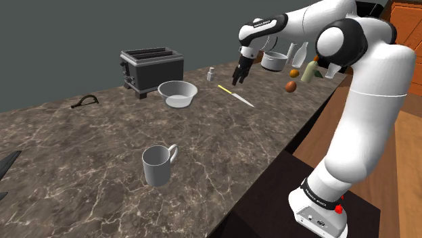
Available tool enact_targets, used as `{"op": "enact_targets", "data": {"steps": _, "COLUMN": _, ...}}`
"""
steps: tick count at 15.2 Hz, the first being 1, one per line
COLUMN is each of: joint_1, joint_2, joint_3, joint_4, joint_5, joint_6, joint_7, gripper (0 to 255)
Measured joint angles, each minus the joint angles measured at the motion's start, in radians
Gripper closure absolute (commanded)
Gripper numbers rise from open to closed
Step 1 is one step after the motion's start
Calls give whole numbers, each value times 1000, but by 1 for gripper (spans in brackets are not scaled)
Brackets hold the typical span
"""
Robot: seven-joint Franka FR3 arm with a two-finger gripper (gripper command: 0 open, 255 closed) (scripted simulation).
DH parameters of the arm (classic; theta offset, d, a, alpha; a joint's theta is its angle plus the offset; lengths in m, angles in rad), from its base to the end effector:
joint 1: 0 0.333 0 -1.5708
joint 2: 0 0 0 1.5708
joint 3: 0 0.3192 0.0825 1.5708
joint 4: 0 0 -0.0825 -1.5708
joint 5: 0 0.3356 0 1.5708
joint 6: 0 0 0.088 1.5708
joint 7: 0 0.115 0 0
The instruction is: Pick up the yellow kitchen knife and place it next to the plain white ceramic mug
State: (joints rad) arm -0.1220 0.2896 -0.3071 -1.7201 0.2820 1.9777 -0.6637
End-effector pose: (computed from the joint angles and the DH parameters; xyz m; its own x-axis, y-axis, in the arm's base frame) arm 0.5540 -0.2139 0.4377 0.9885 0.1245 0.0857 0.1362 -0.9795 -0.1482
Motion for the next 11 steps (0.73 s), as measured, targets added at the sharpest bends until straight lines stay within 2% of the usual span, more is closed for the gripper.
{"op": "enact_targets", "data": {"steps": 6, "joint_1": -77, "joint_2": 255, "joint_3": 15, "joint_4": 281, "joint_5": 61, "joint_6": -69, "joint_7": -60, "gripper": 0}}
{"op": "enact_targets", "data": {"steps": 11, "joint_1": -84, "joint_2": 306, "joint_3": 24, "joint_4": 293, "joint_5": 75, "joint_6": -35, "joint_7": -72, "gripper": 0}}
